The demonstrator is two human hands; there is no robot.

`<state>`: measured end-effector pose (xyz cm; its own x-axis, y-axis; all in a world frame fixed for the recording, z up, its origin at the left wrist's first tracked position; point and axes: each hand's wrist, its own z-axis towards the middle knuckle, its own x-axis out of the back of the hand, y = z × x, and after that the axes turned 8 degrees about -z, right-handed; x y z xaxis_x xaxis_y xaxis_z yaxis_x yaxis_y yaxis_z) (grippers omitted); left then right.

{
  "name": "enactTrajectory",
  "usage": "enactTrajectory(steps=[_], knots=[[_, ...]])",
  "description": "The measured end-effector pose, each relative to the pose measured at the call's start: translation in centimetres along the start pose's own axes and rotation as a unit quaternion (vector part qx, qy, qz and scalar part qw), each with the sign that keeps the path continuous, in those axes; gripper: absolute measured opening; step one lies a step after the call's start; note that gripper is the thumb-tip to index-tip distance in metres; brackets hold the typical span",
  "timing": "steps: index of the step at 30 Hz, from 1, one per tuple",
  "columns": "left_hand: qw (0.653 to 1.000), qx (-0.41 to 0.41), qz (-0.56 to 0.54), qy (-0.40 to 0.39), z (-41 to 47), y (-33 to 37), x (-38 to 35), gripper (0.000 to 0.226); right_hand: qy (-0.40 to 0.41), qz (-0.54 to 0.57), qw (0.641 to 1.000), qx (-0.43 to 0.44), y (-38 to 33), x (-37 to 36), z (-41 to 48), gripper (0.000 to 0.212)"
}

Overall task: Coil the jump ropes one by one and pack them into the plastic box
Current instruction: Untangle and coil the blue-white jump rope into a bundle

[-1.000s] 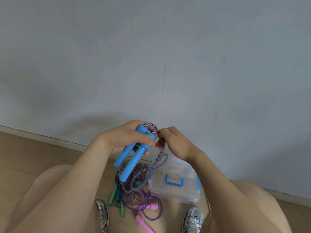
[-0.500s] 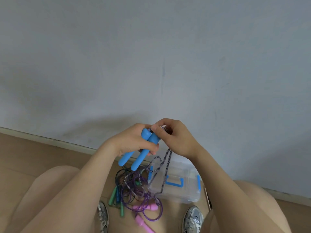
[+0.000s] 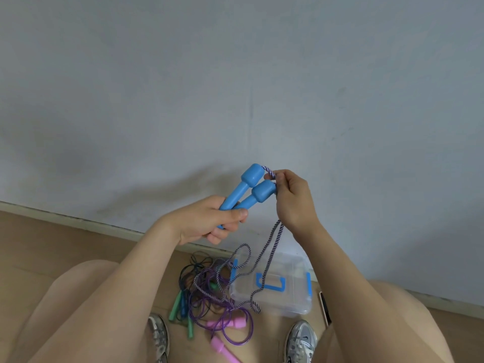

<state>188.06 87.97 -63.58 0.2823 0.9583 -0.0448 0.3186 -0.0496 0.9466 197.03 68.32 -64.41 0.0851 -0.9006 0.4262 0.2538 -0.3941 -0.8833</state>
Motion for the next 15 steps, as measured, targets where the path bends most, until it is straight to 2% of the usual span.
enactTrajectory(steps=[3,5,7,8,9,11,13,15], knots=[[0.999,-0.033,-0.018,0.02,0.3,-0.3,-0.1,0.023,-0.027,-0.023,0.999,-0.035,0.9,-0.4,0.2,0.038],[0.997,-0.062,-0.027,0.047,0.7,-0.4,-0.3,0.023,-0.075,-0.051,0.994,-0.065,1.0,-0.7,-0.1,0.036],[0.989,-0.088,-0.038,0.113,1.3,-0.5,-0.3,0.021,-0.138,-0.162,0.977,-0.036,1.1,-1.2,-0.8,0.033],[0.982,-0.098,-0.024,0.161,1.7,-0.7,-0.1,0.021,-0.169,-0.238,0.957,-0.006,1.0,-1.6,-1.4,0.032],[0.971,-0.106,0.023,0.211,2.0,-1.0,0.2,0.022,-0.192,-0.311,0.931,0.026,0.5,-2.1,-2.3,0.033],[0.931,-0.1,0.238,0.26,2.5,-1.8,1.0,0.023,-0.22,-0.372,0.896,0.099,-0.6,-2.9,-3.8,0.036],[0.873,-0.04,0.424,0.239,2.5,-2.8,1.3,0.018,-0.238,-0.385,0.877,0.163,-1.5,-3.1,-4.4,0.038],[0.833,0.004,0.506,0.221,2.2,-3.4,1.1,0.012,-0.246,-0.383,0.871,0.186,-1.6,-2.7,-4.0,0.04]])
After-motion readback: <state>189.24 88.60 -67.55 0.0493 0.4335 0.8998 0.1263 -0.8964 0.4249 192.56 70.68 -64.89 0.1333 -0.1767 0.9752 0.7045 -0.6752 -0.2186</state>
